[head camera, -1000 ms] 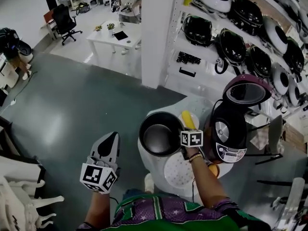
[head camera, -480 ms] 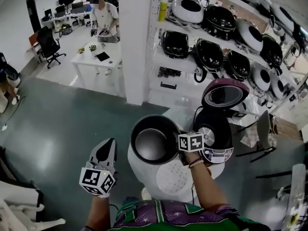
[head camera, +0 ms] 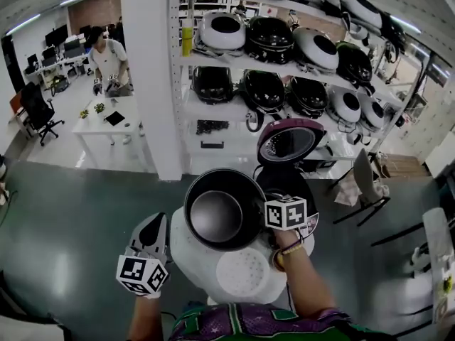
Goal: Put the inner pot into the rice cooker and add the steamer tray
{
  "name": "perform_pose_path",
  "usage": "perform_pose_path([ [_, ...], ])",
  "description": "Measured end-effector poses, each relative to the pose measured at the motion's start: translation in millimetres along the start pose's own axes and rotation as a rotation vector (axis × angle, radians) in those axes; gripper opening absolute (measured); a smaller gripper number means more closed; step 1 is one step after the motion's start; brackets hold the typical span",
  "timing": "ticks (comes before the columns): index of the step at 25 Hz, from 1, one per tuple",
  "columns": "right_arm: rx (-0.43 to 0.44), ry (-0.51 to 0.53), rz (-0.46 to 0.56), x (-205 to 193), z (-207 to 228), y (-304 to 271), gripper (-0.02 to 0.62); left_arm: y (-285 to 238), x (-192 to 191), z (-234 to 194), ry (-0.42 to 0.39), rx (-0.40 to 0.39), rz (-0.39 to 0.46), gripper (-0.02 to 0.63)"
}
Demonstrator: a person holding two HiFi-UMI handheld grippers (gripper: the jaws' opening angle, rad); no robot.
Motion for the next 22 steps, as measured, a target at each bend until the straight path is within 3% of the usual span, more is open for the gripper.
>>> perform_pose_path([
  [10, -0.075, -0.067, 0.088, 14, 60, 68, 0.015, -41, 2, 55, -0.017, -0.088, -0.003, 0.020],
  [22, -0.112, -0.085, 0.146, 38, 154, 121, 0.018, -76, 8, 137, -0.040, -0.070, 0.006, 0.020],
])
Point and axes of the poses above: the fingertips, and each gripper's own axes: y backward along the fingers, z to its right, x out of its top, the point moved 3 cm from there along y, backward along the fingers
